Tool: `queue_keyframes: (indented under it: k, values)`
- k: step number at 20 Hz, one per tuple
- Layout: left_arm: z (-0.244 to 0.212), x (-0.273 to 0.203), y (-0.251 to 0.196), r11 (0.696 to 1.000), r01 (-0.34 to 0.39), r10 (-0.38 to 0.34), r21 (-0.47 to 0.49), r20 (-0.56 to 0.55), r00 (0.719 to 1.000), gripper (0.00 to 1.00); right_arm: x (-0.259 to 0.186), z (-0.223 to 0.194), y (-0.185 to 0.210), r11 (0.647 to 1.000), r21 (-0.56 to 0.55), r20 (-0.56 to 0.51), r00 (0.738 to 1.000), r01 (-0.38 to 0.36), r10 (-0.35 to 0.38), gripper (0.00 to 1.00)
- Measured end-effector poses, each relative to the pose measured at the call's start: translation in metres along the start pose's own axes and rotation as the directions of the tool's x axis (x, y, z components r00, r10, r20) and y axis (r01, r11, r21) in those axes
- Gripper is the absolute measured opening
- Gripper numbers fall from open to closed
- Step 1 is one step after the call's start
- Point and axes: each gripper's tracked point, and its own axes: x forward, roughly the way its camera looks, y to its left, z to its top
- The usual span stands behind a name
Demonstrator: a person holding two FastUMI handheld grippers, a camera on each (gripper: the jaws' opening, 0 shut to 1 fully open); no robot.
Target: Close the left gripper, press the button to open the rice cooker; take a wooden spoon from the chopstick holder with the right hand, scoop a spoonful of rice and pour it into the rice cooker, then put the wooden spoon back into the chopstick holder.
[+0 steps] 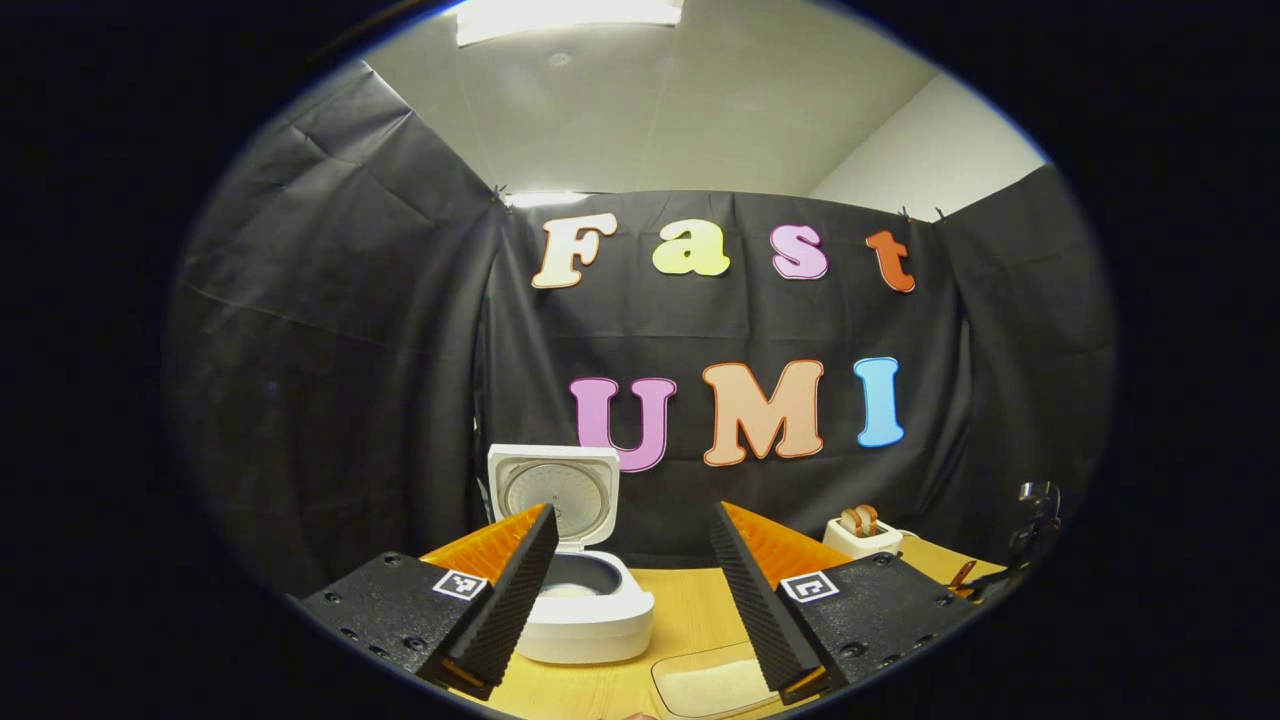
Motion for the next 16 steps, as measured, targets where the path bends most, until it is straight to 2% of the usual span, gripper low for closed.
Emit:
queue_keyframes:
  k: [8, 16]
  values:
    - [0.002, 0.000, 0.003, 1.000, 0.013, -0.012, -0.027, 0.017, 1.000, 0.90, -0.034, 0.062, 0.026, 0.999, -0.035, 0.114, 0.993, -0.010, 0.014, 0.12]
    - [0.003, -0.005, 0.025, 0.998, 0.003, -0.001, -0.068, 0.024, 1.000, 0.90, -0.062, 0.107, 0.087, 0.993, -0.083, 0.185, 0.978, -0.080, 0.095, 0.12]
